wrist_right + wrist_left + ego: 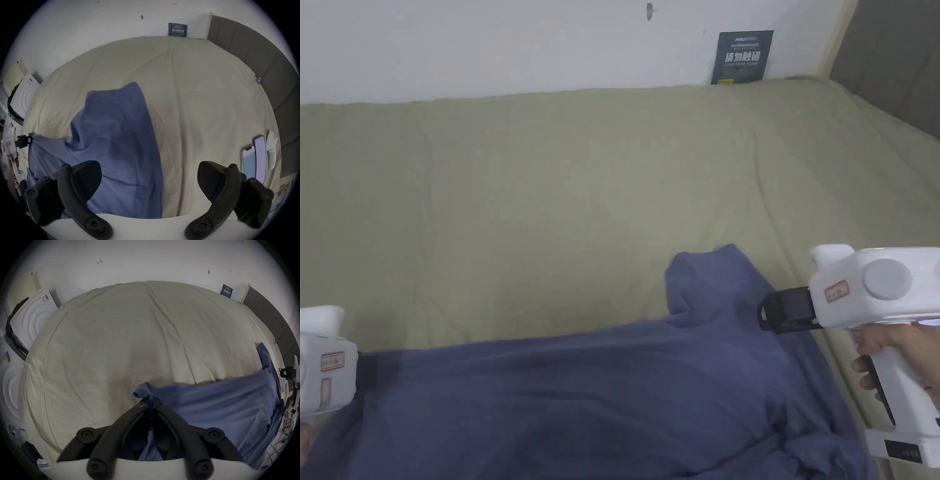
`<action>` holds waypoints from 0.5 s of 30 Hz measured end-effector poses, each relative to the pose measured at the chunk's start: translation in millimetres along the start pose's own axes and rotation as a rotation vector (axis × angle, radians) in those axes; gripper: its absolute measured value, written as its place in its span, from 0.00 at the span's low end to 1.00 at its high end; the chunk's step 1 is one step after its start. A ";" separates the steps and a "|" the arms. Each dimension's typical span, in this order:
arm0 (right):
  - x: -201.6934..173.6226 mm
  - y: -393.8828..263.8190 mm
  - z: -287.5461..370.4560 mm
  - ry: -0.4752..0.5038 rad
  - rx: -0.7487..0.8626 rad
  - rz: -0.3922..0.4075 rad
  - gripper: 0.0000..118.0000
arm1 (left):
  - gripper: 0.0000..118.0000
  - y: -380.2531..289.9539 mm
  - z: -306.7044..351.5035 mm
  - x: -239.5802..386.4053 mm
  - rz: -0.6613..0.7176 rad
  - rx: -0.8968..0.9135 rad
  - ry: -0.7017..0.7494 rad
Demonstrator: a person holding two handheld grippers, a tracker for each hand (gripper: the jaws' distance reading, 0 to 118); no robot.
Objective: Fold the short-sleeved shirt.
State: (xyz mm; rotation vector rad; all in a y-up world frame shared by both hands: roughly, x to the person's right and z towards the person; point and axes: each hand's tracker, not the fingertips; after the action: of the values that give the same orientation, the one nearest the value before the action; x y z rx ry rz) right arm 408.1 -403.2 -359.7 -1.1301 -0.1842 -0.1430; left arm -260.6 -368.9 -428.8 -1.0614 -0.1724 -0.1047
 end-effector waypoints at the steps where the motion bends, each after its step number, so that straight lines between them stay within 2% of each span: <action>1: -2.9 0.7 -7.1 0.003 -0.043 0.013 1.00 | 0.00 -0.3 0.4 0.8 0.000 0.001 0.002; 3: -8.8 0.9 -21.0 -0.016 -0.114 0.057 1.00 | 0.00 0.8 -1.6 -0.9 -0.003 0.000 0.002; 4: -9.2 5.4 -30.0 -0.024 -0.119 0.061 0.96 | 0.00 1.4 -3.0 -2.1 -0.001 -0.004 0.000; 6: -7.7 4.4 -27.8 -0.003 -0.121 0.051 0.64 | 0.00 2.1 -3.6 -2.3 0.001 -0.010 0.000; 7: -6.7 0.8 -16.0 -0.002 -0.079 0.053 0.54 | 0.00 2.0 -3.5 -3.0 -0.002 -0.013 -0.002; 9: -1.9 -1.3 -0.8 0.056 -0.057 0.065 0.02 | 0.00 3.0 -1.6 -4.1 -0.008 -0.012 -0.004; 10: -3.1 -4.4 10.2 0.025 0.001 0.080 0.01 | 0.00 3.6 -0.2 -5.1 -0.009 -0.013 -0.006; 12: -4.3 -7.5 25.2 0.106 0.011 0.063 0.01 | 0.00 0.1 5.7 -6.3 -0.005 -0.010 -0.006; 15: -10.6 -17.8 50.2 0.099 0.047 0.063 0.01 | 0.00 -7.7 19.5 -8.3 -0.003 -0.002 -0.008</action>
State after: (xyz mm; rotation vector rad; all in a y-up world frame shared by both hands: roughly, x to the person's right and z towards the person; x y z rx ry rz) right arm 390.4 -365.0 -325.5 -1.0783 -0.0640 -0.1377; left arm -271.8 -355.5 -414.4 -1.0634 -0.1805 -0.1032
